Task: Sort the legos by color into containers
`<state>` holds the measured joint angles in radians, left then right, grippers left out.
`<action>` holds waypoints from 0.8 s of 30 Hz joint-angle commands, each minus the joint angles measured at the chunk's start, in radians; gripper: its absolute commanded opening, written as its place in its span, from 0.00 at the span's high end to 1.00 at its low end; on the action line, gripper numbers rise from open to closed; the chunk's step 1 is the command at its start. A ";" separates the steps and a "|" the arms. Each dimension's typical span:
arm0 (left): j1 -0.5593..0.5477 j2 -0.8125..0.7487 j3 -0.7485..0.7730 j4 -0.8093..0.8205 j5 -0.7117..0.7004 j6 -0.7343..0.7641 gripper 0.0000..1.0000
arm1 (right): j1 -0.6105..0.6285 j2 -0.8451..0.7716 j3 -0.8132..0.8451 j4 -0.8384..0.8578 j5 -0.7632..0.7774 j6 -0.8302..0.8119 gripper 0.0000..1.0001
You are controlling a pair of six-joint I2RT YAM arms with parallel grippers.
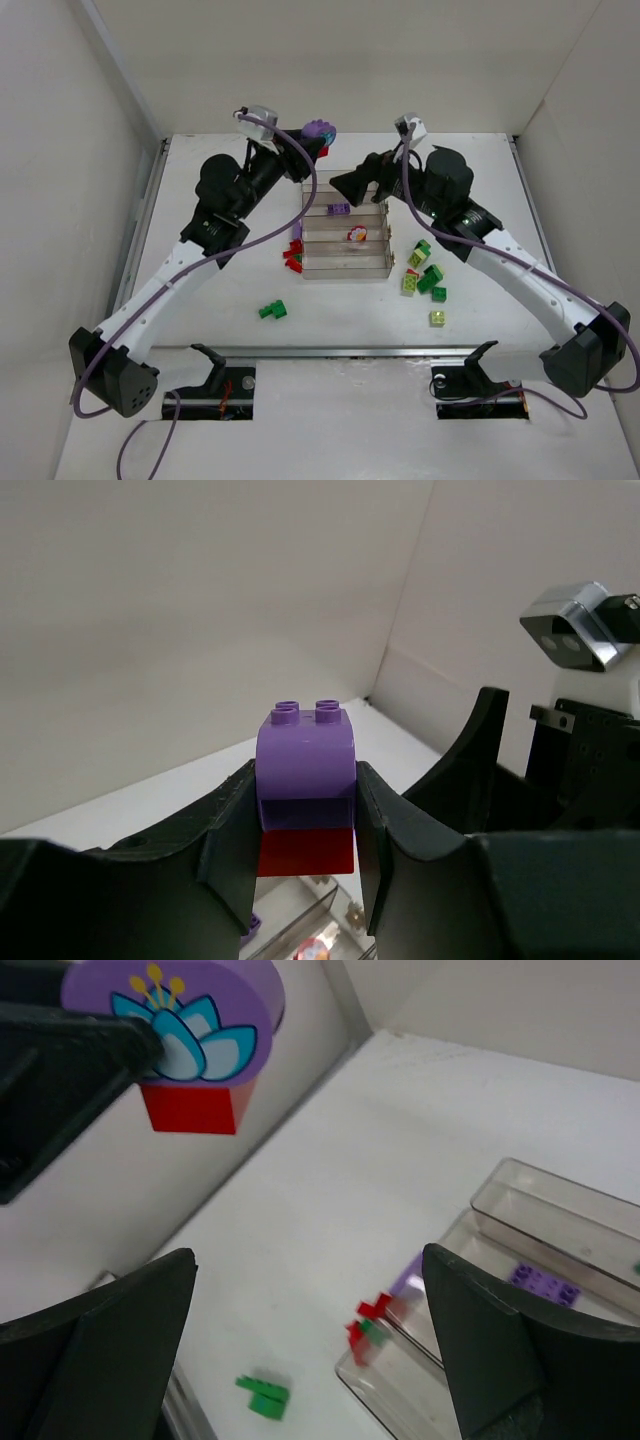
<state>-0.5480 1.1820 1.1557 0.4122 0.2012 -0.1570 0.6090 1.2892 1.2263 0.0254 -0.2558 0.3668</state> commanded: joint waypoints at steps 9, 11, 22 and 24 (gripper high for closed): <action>-0.026 0.019 0.076 0.117 -0.040 -0.136 1.00 | 0.103 0.031 0.041 0.314 0.118 0.176 0.09; -0.026 0.019 0.067 0.117 -0.040 -0.145 1.00 | 0.115 0.052 0.067 0.314 0.118 0.176 0.12; -0.035 -0.008 0.039 0.047 0.001 -0.176 1.00 | 0.124 0.084 0.098 0.314 0.234 0.196 0.26; -0.035 -0.009 0.039 0.002 0.001 -0.185 1.00 | 0.124 0.084 0.098 0.314 0.263 0.196 0.26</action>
<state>-0.5766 1.2144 1.1828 0.4290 0.1825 -0.3103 0.7277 1.3827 1.2659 0.2691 -0.0395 0.5507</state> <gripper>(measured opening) 0.331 0.740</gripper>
